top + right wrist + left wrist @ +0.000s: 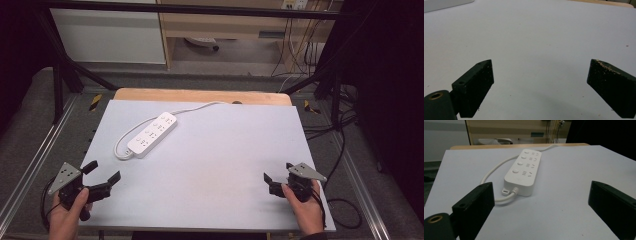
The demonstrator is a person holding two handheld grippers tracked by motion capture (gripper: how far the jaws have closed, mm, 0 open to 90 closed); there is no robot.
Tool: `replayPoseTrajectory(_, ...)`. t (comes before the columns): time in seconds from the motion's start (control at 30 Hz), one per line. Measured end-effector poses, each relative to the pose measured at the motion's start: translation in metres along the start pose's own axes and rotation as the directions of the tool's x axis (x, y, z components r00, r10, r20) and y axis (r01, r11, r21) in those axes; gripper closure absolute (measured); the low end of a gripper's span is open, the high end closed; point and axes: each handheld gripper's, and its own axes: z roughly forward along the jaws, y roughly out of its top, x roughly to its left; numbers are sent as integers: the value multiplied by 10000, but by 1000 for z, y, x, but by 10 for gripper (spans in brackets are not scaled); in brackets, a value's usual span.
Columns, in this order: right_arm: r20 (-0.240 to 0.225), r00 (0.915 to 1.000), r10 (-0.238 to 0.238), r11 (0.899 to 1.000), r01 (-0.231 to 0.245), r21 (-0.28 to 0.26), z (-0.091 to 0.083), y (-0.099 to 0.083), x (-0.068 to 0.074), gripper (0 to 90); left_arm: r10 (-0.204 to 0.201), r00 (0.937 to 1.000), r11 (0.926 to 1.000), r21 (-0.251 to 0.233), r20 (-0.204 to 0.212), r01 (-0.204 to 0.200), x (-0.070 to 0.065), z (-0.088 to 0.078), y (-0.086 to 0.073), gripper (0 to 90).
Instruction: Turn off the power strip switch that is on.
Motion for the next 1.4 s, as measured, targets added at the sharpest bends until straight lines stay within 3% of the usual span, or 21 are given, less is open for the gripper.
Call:
replayPoseTrajectory(0.27,-127,9999,42,9997,-45,-240,-4,1,4,48,-69,10000,9999,147,38,68,-2,3,0,67)
replayPoseTrajectory(0.43,-244,9995,191,9998,-191,-1,-4,3,8,33,-97,9999,9995,307,93,94,-8,6,1,61)
replayPoseTrajectory(0.47,-220,9997,77,10000,-78,-30,-4,3,9,32,-236,9995,9993,306,197,229,-9,7,2,61)
replayPoseTrajectory(0.53,-250,9997,-76,9999,74,-92,-5,5,11,29,-128,9994,9994,324,334,117,-11,8,4,50)
replayPoseTrajectory(0.63,-324,9994,-134,9997,128,-190,-7,7,14,25,-373,9987,9991,194,355,366,-13,9,9,49)
replayPoseTrajectory(0.8,-478,9986,-207,9998,206,-36,-10,6,17,32,-356,9989,9994,42,304,355,-19,10,14,51)
replayPoseTrajectory(1.1,-645,9978,-167,9999,165,-40,-11,7,21,35,-398,9988,9989,-218,292,404,-11,17,37,61)
replayPoseTrajectory(1.4,-778,9964,-334,9993,345,129,-8,7,23,30,-86,9994,9992,-379,345,100,-6,36,59,60)
